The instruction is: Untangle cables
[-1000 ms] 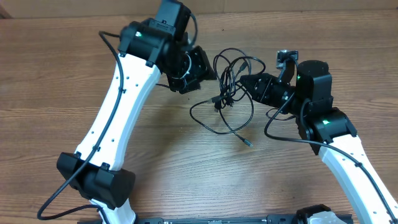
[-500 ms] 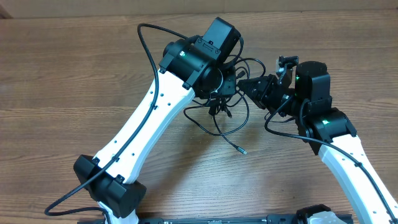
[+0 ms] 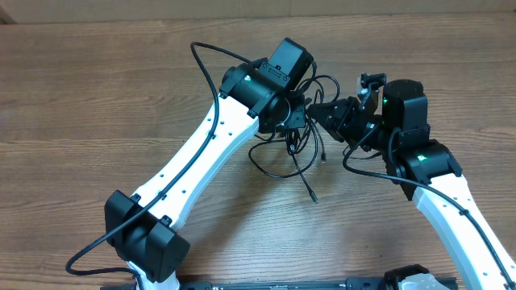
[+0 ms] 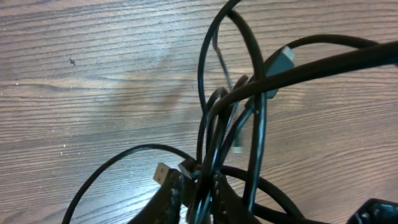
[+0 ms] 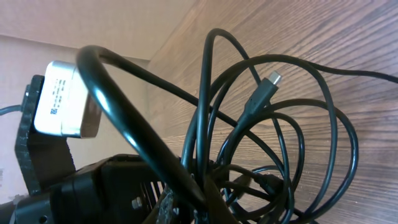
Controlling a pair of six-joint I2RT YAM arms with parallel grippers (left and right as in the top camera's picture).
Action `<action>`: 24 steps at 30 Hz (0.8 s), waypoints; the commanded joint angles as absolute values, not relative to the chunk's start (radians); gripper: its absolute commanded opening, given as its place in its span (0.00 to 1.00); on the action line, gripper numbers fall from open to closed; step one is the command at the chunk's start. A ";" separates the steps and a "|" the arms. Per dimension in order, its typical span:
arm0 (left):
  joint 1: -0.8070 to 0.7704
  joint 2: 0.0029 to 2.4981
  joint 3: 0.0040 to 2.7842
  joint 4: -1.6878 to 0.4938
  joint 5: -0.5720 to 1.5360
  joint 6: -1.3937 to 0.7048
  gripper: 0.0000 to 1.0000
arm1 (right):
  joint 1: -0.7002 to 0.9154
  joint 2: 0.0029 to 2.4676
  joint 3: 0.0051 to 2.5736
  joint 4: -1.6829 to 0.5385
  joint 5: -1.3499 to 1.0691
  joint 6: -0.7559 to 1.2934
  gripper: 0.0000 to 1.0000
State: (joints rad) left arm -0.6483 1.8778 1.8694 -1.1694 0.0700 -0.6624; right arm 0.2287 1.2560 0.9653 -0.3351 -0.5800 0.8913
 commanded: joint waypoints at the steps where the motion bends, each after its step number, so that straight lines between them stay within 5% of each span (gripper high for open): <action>1: -0.656 1.870 1.860 -1.166 0.071 -0.673 0.23 | 0.224 1.251 0.970 -0.316 -0.608 0.925 0.04; 6: -0.664 1.872 1.850 -1.164 0.075 -0.677 0.31 | 0.218 1.251 0.971 -0.315 -0.610 0.948 0.04; 9: -0.673 1.877 1.834 -1.153 0.076 -0.678 0.25 | 0.210 1.251 0.976 -0.303 -0.639 0.947 0.04; 13: -0.683 1.877 1.797 -1.119 0.079 -0.699 0.05 | 0.200 1.251 0.978 -0.258 -0.696 0.952 0.04; 24: -0.679 1.877 1.681 -1.068 0.040 -0.705 0.05 | 0.053 1.251 0.978 -0.136 -0.813 1.033 0.04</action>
